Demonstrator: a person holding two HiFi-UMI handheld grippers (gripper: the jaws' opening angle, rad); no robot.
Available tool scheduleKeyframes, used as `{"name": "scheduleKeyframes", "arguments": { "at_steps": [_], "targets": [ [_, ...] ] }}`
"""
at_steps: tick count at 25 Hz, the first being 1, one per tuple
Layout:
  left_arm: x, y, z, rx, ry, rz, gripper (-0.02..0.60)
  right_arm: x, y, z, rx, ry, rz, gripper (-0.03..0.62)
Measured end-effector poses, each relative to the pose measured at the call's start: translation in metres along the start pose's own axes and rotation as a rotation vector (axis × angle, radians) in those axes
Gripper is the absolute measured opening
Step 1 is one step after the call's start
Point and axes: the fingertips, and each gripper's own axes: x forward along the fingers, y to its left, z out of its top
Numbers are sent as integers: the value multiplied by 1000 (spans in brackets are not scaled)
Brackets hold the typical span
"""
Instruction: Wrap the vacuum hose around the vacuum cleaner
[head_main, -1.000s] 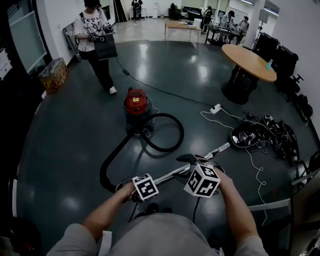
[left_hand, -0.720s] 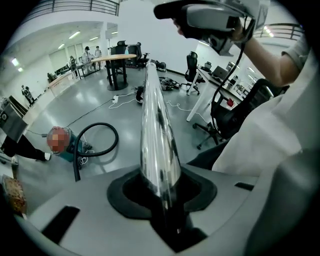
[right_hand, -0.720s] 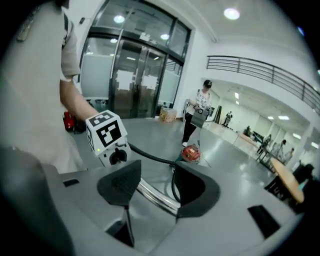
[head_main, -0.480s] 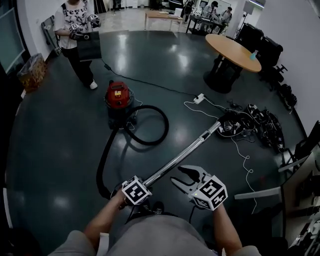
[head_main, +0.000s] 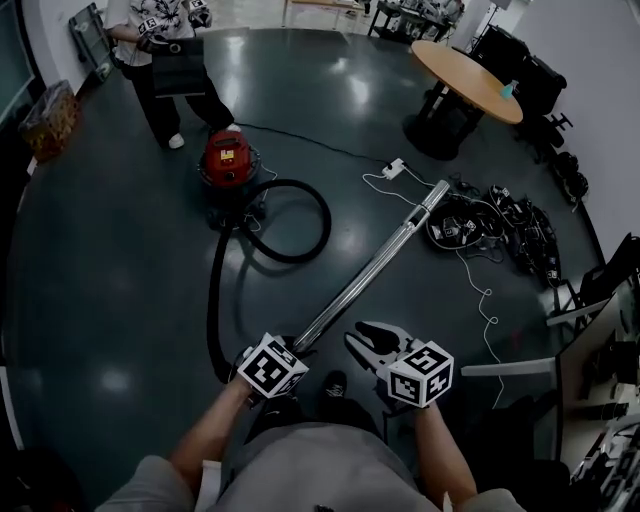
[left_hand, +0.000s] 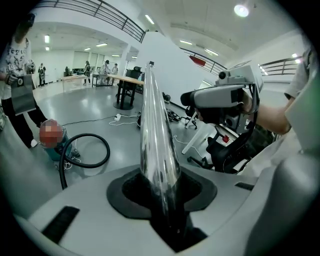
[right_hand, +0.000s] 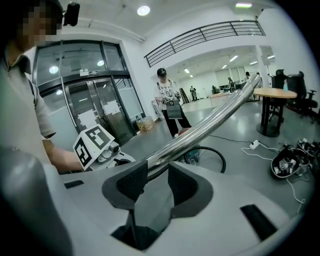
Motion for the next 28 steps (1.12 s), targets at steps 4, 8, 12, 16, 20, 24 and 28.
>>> {"name": "scheduleKeyframes", "arguments": {
  "at_steps": [4,8,12,16,20,24,28],
  "targets": [
    [2,-6,16,-3,-40,-8,130,8,-11,9,170,-65,19,132],
    [10,-9,37,-11,-85,13,132,11,-27,19,321,-130,100,133],
    [14,-21,64,-32,-121,49,132,-4,-44,34,398,-189,155,140],
    [24,-21,83,-52,-149,78,132,-8,-51,46,449,-251,225,172],
    [32,-24,94,-43,-139,110,132,0,-63,55,461,-267,207,198],
    [44,-37,103,-7,-118,125,132,2,-78,60,563,-298,233,199],
    [57,-57,109,56,-91,118,132,7,-84,65,617,-318,233,198]
  ]
}}
